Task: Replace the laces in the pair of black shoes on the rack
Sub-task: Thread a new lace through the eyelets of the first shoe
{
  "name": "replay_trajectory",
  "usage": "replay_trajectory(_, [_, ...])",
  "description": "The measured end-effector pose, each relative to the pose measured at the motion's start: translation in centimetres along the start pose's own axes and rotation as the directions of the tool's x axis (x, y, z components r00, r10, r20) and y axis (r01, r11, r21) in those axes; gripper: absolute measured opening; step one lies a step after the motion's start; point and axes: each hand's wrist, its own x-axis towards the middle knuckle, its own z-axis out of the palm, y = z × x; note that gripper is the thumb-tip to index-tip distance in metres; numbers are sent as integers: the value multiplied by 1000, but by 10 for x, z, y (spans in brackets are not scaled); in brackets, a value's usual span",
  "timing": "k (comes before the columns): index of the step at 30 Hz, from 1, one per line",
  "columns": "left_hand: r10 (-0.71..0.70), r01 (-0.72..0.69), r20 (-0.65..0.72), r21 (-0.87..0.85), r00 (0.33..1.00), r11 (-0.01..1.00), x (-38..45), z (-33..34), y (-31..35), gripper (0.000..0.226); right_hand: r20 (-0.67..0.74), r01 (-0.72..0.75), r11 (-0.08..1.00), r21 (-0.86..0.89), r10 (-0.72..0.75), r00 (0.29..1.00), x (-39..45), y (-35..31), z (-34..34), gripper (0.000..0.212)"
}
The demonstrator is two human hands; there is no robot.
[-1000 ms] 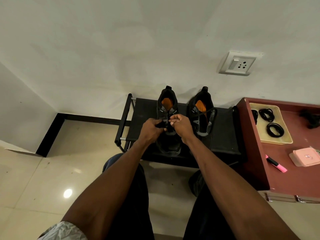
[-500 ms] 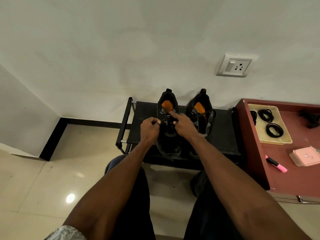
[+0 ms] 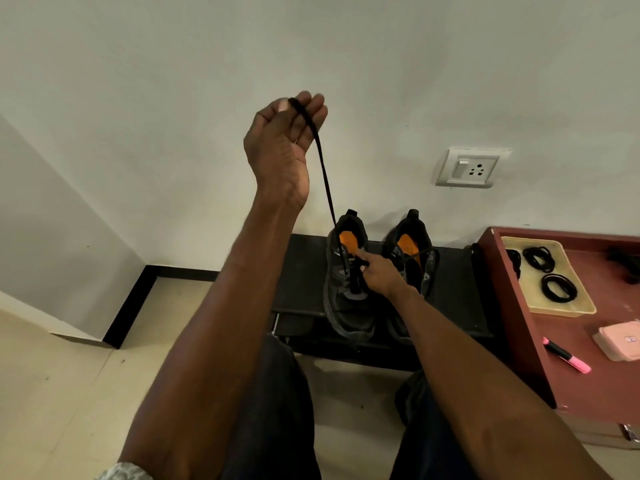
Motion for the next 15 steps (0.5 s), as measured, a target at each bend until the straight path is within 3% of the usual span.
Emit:
replay_trajectory(3, [-3, 5, -18, 128, 1000, 992, 1, -5, 1, 11, 1, 4, 1000, -2, -4, 1000, -1, -3, 1, 55])
replay_trajectory(6, [-48, 126, -171, 483, 984, 866, 5, -44, -18, 14, 17, 3, 1000, -15, -3, 1000, -2, -5, 1, 54])
replay_trajectory(8, [-92, 282, -284, 752, 954, 596, 4, -77, -39, 28, 19, -12, 999, -30, 13, 1000, -2, -5, 0, 58])
replay_trajectory(10, [-256, 387, -322, 881, 912, 273, -6, -108, -64, 25, 19, 4, 999, -35, -4, 1000, -4, -3, 0, 61])
replay_trajectory(11, [-355, 371, -319, 924, 879, 89, -13, -123, -77, 24, 26, 20, 999, -43, -19, 999, -5, -2, 1, 62])
replay_trajectory(13, [-519, 210, -298, 952, 801, -223, -28, -151, -104, 25, 37, 17, 999, -34, -16, 999, -2, 0, 1, 65])
replay_trajectory(15, [-601, 99, -300, 934, 741, -343, -42, -171, -123, 19, 31, 3, 999, -36, -2, 1000, 1, 1, 0, 65])
